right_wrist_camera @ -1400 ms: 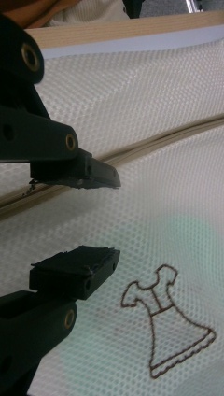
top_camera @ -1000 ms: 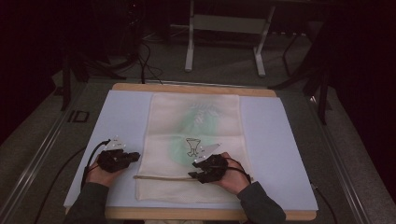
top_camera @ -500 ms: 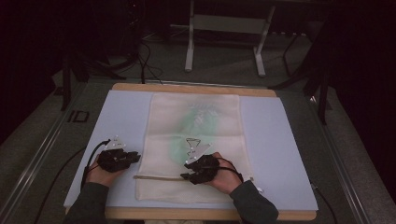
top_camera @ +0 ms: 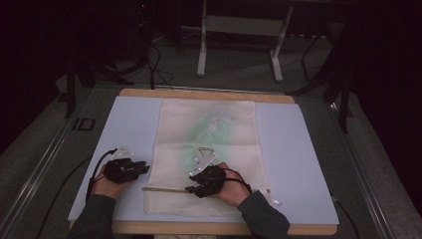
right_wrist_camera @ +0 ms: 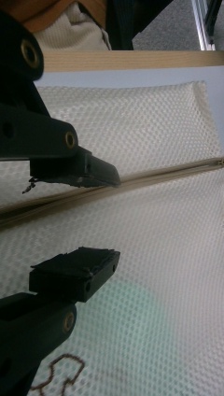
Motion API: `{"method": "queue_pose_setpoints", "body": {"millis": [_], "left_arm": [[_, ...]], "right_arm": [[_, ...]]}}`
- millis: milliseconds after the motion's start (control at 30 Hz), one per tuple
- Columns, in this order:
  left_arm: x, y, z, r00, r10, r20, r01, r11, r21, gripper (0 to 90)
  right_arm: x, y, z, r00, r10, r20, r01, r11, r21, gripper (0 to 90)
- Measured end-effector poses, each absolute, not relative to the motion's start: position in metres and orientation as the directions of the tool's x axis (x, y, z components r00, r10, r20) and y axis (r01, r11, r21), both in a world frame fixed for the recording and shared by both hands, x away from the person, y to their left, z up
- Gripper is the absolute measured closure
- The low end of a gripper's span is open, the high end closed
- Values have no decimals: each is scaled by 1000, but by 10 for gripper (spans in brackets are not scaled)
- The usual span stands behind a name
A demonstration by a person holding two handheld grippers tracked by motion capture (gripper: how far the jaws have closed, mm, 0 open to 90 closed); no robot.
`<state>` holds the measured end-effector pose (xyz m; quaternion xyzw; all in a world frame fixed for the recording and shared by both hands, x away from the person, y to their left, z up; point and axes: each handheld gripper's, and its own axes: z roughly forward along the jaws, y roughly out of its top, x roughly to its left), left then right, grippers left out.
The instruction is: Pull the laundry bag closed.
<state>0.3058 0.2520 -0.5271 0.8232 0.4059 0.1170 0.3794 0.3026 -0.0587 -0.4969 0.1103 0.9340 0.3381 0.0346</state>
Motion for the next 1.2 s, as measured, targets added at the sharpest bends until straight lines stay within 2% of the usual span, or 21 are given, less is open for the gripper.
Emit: {"method": "queue_pose_setpoints", "body": {"millis": [1200], "left_arm": [[306,253,-528,638,761,-119,583,-376,721,702]], "right_arm": [[299,-5,-503,-988,154,16,129,760,637,538]]}}
